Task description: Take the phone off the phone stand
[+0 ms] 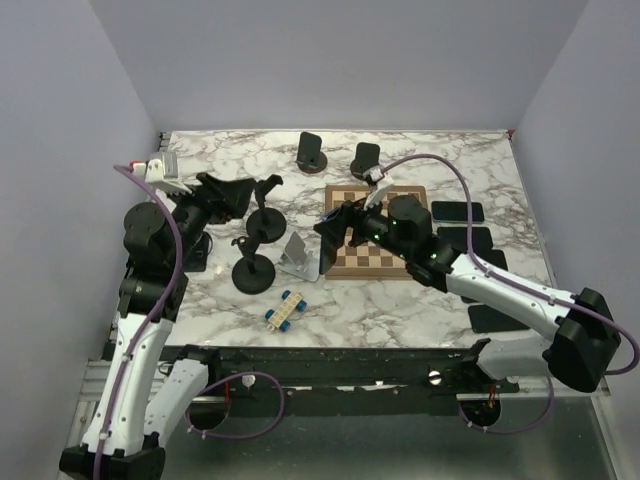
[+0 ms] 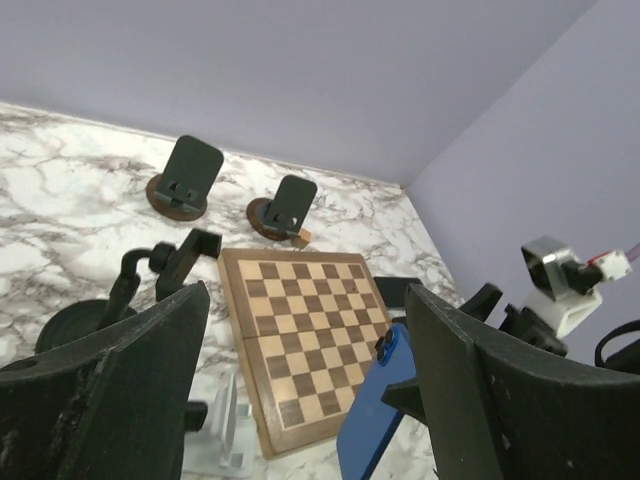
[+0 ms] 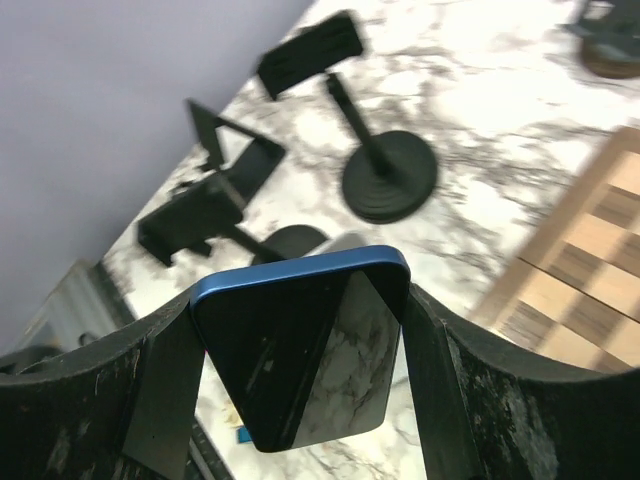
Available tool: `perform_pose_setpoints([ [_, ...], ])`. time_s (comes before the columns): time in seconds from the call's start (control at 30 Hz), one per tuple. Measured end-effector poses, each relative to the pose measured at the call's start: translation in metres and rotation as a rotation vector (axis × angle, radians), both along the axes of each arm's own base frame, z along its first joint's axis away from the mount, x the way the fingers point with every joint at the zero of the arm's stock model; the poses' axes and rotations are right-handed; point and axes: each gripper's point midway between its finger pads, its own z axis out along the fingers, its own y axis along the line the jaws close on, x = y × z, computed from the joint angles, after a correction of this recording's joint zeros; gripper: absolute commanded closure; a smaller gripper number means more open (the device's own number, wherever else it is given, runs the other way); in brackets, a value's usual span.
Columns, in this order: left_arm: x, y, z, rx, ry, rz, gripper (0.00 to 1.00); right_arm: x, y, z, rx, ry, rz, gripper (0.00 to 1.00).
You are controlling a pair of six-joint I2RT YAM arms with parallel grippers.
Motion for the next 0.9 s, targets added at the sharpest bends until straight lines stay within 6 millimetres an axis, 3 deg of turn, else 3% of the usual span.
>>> perform_pose_setpoints([
  [0.17,0.022,-0.007,0.042,-0.032,-0.054,-0.018,0.15,0.021,-0.046,-0.004,-0.009,0.009,-0.203,0.99],
  [0.3,0.023,-0.012,0.068,-0.002,-0.123,-0.036,0.14,0.029,-0.075,0.006,0.023,-0.006,-0.321,0.99],
  [0.37,0.019,-0.014,0.071,0.042,-0.158,-0.033,0.14,0.03,-0.084,0.009,0.037,-0.009,-0.362,0.99],
  [0.43,0.016,-0.014,0.068,0.077,-0.185,-0.019,0.14,0.032,-0.092,0.007,0.046,-0.001,-0.404,0.99],
  [0.57,0.018,-0.005,0.041,0.146,-0.176,0.031,0.14,0.038,-0.11,-0.003,0.048,0.04,-0.511,0.99],
  [0.73,0.02,-0.006,0.022,0.193,-0.161,0.045,0.14,0.044,-0.134,-0.013,0.04,0.082,-0.634,0.99],
  [0.9,0.018,-0.006,0.023,0.214,-0.175,0.059,0.14,0.042,-0.154,-0.016,0.02,0.099,-0.717,0.99],
])
